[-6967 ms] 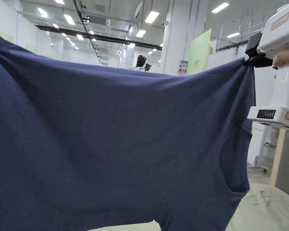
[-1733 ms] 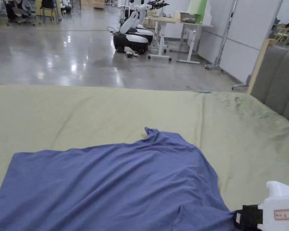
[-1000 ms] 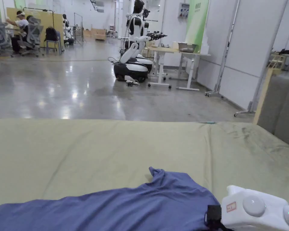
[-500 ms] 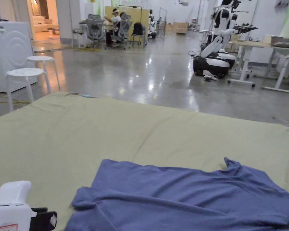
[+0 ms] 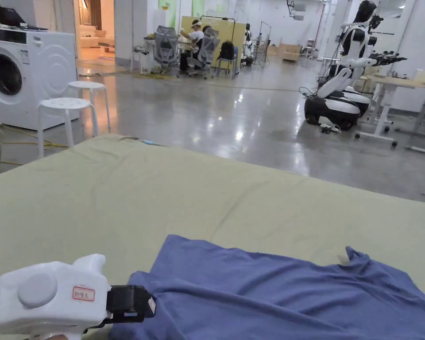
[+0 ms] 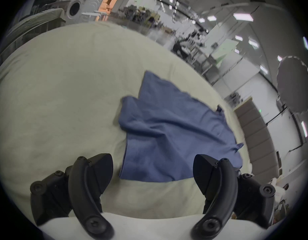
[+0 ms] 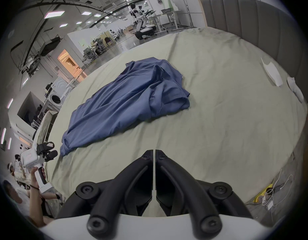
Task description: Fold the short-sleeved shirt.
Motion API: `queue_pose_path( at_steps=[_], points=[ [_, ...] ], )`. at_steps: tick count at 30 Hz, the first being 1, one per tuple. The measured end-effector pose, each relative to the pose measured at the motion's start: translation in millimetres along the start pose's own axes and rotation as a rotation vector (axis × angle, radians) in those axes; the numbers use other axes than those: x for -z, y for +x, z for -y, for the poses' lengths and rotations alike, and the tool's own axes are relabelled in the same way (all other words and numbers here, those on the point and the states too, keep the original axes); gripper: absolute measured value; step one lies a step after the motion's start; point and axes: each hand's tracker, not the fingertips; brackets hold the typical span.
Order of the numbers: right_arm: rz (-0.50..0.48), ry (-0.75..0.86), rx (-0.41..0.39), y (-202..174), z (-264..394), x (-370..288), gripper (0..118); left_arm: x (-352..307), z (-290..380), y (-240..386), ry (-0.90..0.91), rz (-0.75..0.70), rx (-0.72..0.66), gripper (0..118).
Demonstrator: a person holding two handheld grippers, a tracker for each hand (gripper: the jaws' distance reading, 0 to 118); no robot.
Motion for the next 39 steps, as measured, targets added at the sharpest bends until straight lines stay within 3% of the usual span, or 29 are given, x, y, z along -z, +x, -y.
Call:
queue_pose_path(
  at_steps=[3, 5, 6, 7, 9, 10, 11, 13, 14, 17, 19, 23, 24, 27, 29, 36, 37, 38, 39],
  points=[
    [0.0, 0.007, 0.001, -2, -6, -6, 4, 14, 5, 9, -0.059, -0.103, 0.119, 95],
    [0.001, 0.005, 0.005, -3, -11, -7, 4, 26, 10, 11, -0.113, -0.174, 0.159, 70],
    [0.009, 0.003, 0.003, -4, -14, -7, 4, 24, 16, 17, -0.103, -0.271, 0.194, 52],
    [0.024, 0.003, -0.003, -5, -17, -6, 4, 17, 15, 19, -0.065, -0.263, 0.249, 33],
    [0.051, 0.003, -0.013, -6, -26, -3, 4, 4, 12, 22, -0.084, -0.115, 0.178, 13],
    [0.057, 0.003, -0.017, 0, -33, 2, 4, -1, 13, 23, -0.081, -0.024, 0.146, 10],
    [0.06, 0.008, -0.017, 9, -42, 8, 4, 1, 13, 27, -0.078, -0.027, 0.148, 10],
    [0.071, 0.023, 0.012, 14, -59, 22, 8, 19, 14, 33, -0.128, -0.136, 0.228, 10],
    [0.073, 0.03, 0.04, 18, -68, 29, 16, 29, 19, 34, -0.183, -0.203, 0.278, 10],
    [0.081, 0.025, 0.131, 37, -92, 57, 27, 37, 25, 36, -0.154, -0.183, 0.268, 9],
    [0.08, -0.006, 0.133, 45, -104, 76, 31, 38, 28, 42, -0.169, -0.205, 0.275, 9],
    [0.143, -0.075, 0.064, 43, -120, 112, 35, 35, 29, 47, -0.162, -0.228, 0.303, 9],
    [0.142, -0.068, 0.046, 42, -122, 118, 41, 34, 29, 46, -0.161, -0.225, 0.298, 9],
    [0.148, -0.067, 0.0, 37, -124, 132, 80, 31, 29, 38, -0.139, -0.19, 0.235, 9],
    [0.153, -0.077, -0.02, 36, -128, 139, 88, 29, 30, 35, -0.128, -0.172, 0.196, 9],
    [0.211, -0.221, -0.073, 31, -126, 171, 85, 28, 31, 30, -0.109, -0.147, 0.15, 9],
    [0.197, -0.257, -0.062, 31, -124, 177, 59, 28, 31, 31, -0.108, -0.147, 0.152, 9],
    [0.17, -0.27, -0.043, 32, -121, 181, 25, 28, 31, 32, -0.105, -0.148, 0.152, 9],
    [0.116, -0.227, -0.003, 30, -117, 180, 16, 27, 32, 32, -0.101, -0.149, 0.149, 9]
  ],
)
